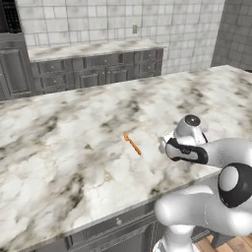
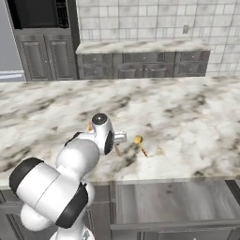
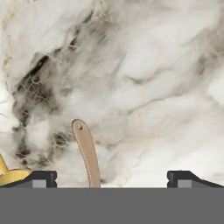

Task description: Organize the utensils by type. Pick up the wooden spoons from the counter and place them in the open cabinet. Then pick up the metallic utensils from the counter and place them in the open drawer.

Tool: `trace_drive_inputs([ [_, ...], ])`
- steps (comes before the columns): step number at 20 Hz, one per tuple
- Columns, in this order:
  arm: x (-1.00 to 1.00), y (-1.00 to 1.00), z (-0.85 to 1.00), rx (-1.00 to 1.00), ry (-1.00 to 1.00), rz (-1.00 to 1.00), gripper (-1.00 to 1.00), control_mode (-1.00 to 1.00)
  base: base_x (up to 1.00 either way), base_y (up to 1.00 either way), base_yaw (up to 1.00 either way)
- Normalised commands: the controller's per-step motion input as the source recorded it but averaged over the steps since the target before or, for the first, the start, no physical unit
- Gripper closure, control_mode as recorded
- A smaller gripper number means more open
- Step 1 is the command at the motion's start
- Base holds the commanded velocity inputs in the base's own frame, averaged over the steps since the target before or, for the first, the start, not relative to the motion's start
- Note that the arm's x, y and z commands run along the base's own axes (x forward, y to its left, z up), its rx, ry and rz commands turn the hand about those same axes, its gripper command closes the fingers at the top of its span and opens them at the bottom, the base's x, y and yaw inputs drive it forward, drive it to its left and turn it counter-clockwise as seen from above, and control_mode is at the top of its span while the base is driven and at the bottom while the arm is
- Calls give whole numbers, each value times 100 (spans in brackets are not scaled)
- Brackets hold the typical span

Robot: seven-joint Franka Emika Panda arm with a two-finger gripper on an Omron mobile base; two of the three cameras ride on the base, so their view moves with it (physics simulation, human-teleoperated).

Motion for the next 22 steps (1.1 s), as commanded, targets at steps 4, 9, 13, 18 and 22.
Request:
trace_drive_inputs([
  [4, 58, -10, -35, -3, 6, 15, -100, -100, 0, 0, 0],
  [9, 60, -9, -37, -2, 7, 14, -100, -100, 0, 0, 0],
  [13, 61, -10, -33, -1, 5, 14, -100, -100, 0, 0, 0],
  [18, 54, -13, -35, -1, 3, 14, -100, -100, 0, 0, 0],
  [22, 40, -9, -36, -2, 4, 13, 100, -100, 0, 0, 0],
])
